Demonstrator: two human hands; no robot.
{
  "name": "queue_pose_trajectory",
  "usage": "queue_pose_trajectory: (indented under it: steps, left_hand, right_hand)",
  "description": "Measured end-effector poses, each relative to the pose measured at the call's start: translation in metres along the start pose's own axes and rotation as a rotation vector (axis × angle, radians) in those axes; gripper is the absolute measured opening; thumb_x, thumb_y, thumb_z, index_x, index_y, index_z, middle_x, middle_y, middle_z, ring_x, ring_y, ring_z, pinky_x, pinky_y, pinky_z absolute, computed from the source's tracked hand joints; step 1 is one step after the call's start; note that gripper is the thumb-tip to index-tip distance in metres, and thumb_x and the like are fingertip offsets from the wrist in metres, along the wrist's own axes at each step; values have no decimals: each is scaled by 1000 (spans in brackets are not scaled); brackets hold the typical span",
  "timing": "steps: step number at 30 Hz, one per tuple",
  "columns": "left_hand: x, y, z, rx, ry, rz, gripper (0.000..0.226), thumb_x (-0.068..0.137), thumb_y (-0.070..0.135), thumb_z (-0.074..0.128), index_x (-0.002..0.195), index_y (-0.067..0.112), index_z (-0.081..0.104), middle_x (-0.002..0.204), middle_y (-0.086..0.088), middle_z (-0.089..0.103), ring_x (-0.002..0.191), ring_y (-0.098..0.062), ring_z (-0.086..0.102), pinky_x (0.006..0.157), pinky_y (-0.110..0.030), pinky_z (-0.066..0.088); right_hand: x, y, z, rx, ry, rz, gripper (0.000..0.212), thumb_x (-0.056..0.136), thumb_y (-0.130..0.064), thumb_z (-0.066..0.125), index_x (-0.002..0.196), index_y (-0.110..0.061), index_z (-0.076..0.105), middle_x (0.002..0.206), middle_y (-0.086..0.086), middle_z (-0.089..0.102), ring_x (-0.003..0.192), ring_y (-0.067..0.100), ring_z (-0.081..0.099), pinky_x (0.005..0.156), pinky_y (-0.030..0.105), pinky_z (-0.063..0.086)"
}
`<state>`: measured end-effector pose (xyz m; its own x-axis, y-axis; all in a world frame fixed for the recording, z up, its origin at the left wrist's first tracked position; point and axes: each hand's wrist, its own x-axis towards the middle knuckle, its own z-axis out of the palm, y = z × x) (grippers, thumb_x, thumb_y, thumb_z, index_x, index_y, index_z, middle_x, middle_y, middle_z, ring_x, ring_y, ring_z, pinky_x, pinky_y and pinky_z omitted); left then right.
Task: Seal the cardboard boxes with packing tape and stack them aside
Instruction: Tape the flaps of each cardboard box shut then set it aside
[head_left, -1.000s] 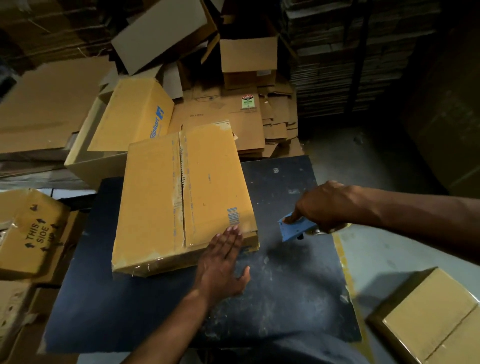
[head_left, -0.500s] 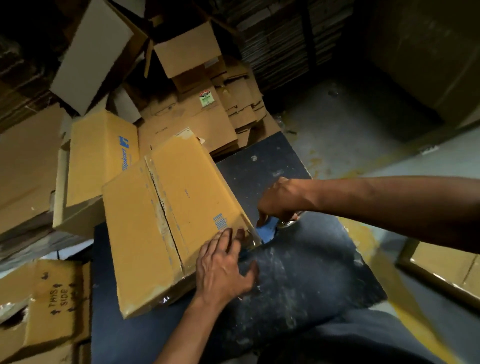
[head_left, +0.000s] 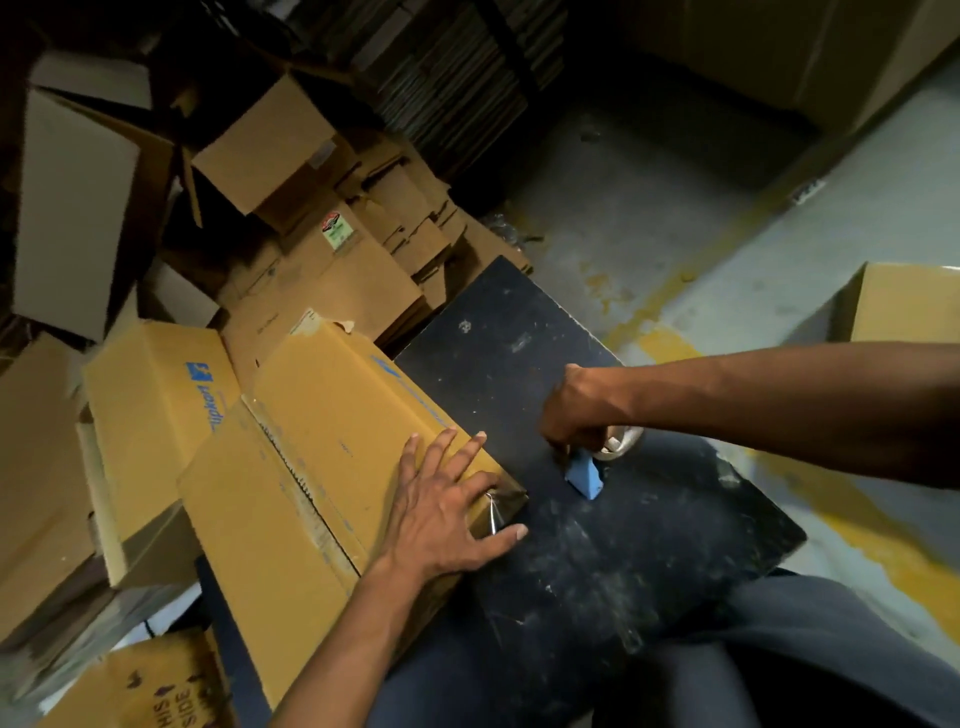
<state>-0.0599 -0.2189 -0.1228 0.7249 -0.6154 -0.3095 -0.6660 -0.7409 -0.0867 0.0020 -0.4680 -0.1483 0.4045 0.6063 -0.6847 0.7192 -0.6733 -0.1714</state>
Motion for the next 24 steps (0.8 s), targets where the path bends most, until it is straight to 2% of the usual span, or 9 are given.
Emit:
queue_pose_trajectory:
  steps: [2, 4, 7, 9, 12, 13, 17, 21, 24]
  left_hand:
    - [11, -4, -5, 5, -53, 18, 80, 74, 100, 33, 111, 43, 75, 162, 13, 41, 156, -23, 24, 122, -64, 10]
    - [28, -6, -15, 39, -177, 58, 97, 69, 105, 14, 114, 45, 75, 164, 18, 35, 157, -18, 15, 122, -63, 2]
    - [45, -6, -27, 71, -284, 161, 113, 65, 106, 1, 127, 43, 71, 164, 18, 35, 156, -15, 14, 123, -61, -1]
    - [42, -10, -26, -28, -204, 202, 107, 72, 104, 12, 130, 37, 71, 158, 16, 46, 152, -15, 28, 123, -60, 8]
    - [21, -22, -16, -227, 40, 299, 82, 82, 92, 41, 117, 28, 77, 135, 13, 67, 132, -17, 54, 117, -56, 30]
    - [15, -25, -12, -246, 53, 313, 78, 83, 90, 44, 114, 27, 77, 129, 13, 69, 127, -17, 57, 117, -54, 32]
    - [14, -29, 0, -198, -27, 290, 77, 86, 91, 37, 119, 31, 72, 132, 13, 66, 132, -17, 53, 119, -56, 27]
    - [25, -27, 4, -185, -91, 256, 83, 88, 92, 27, 124, 33, 73, 143, 13, 61, 144, -15, 42, 123, -55, 17]
    - [21, -34, 8, -321, 14, 201, 72, 99, 77, 29, 138, 30, 66, 151, 11, 56, 151, -11, 34, 126, -52, 14]
  right_hand:
    - [8, 7, 11, 55, 17, 26, 33, 92, -42, 73, 124, -49, 69, 120, -19, 69, 104, 11, 66, 87, 28, 49]
    - [19, 12, 20, 100, 47, 89, 34, 86, -49, 77, 119, -49, 70, 119, -19, 69, 107, 12, 66, 94, 36, 53]
    - [29, 17, 24, 103, 55, 133, 39, 86, -52, 76, 122, -38, 71, 126, -14, 65, 120, 16, 56, 101, 42, 43]
    - [31, 21, 24, 115, 101, 147, 41, 88, -51, 75, 124, -32, 70, 127, -6, 65, 123, 21, 54, 103, 44, 40]
    - [29, 25, 30, 134, 183, 164, 36, 89, -43, 76, 120, -27, 70, 123, 0, 67, 118, 25, 59, 99, 47, 43]
    - [28, 25, 31, 141, 199, 174, 34, 89, -41, 76, 119, -26, 70, 121, 0, 68, 115, 25, 61, 98, 47, 44]
    - [28, 24, 33, 150, 248, 197, 27, 88, -37, 77, 111, -26, 70, 114, 0, 69, 106, 25, 65, 95, 48, 47]
    - [31, 19, 43, 173, 289, 217, 28, 96, -27, 70, 123, -24, 66, 125, 4, 66, 120, 28, 61, 103, 51, 47]
    - [30, 10, 47, 174, 304, 230, 33, 96, -30, 68, 129, -25, 64, 132, 4, 63, 134, 27, 49, 109, 52, 40]
